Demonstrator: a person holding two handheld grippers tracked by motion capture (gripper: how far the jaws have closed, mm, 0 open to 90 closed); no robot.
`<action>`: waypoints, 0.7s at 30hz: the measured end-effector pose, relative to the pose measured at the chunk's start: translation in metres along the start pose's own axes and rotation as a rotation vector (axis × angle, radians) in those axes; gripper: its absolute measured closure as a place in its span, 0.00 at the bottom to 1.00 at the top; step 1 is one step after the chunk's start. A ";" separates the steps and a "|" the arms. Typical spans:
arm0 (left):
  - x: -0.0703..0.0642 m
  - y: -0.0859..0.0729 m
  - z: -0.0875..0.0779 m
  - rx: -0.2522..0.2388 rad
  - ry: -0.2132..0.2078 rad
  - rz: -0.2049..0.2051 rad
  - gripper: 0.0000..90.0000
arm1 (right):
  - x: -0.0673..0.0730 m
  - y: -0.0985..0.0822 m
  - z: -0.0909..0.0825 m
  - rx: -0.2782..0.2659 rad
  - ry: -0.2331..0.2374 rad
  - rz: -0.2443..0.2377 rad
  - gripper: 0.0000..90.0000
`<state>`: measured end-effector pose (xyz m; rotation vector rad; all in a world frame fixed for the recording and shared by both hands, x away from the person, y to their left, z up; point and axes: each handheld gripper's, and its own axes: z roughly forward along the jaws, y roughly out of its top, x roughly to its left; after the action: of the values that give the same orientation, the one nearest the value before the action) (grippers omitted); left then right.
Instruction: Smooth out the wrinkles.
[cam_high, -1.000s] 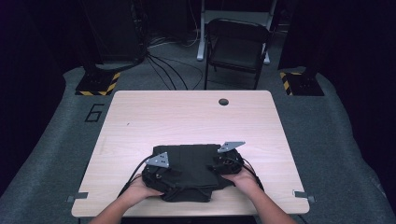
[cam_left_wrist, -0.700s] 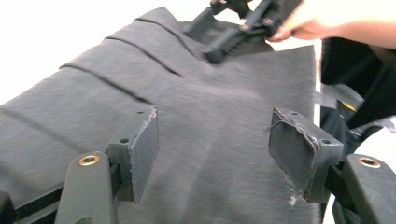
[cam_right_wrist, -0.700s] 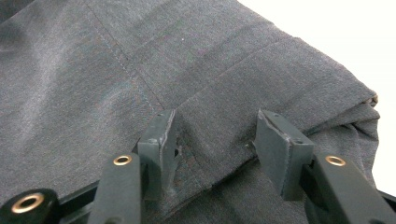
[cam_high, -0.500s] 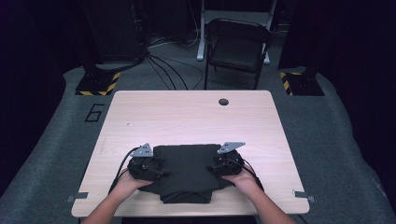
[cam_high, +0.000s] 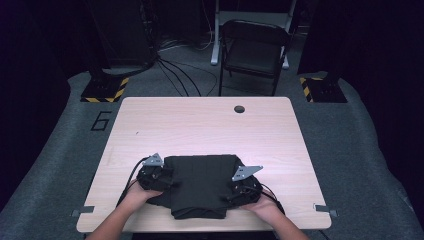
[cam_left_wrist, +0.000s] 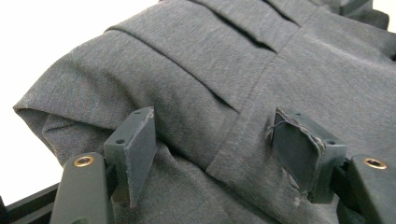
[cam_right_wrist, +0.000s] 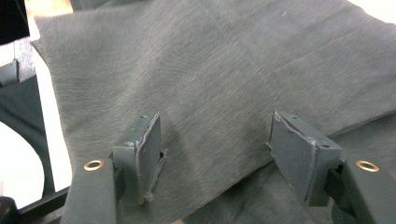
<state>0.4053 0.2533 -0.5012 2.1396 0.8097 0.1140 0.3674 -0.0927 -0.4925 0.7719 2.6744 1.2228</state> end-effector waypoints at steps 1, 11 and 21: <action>0.001 0.000 0.002 0.012 -0.010 -0.012 0.34 | 0.002 -0.001 0.001 0.011 0.003 0.006 0.37; 0.006 0.003 0.011 0.030 0.023 0.017 0.33 | -0.003 -0.012 0.011 0.050 -0.029 0.019 0.33; 0.010 0.007 0.015 -0.005 0.104 0.004 0.33 | -0.016 -0.007 0.019 0.031 -0.068 0.083 0.31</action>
<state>0.4218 0.2459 -0.5073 2.1451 0.8641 0.2308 0.3839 -0.0914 -0.5120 0.9211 2.6366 1.1533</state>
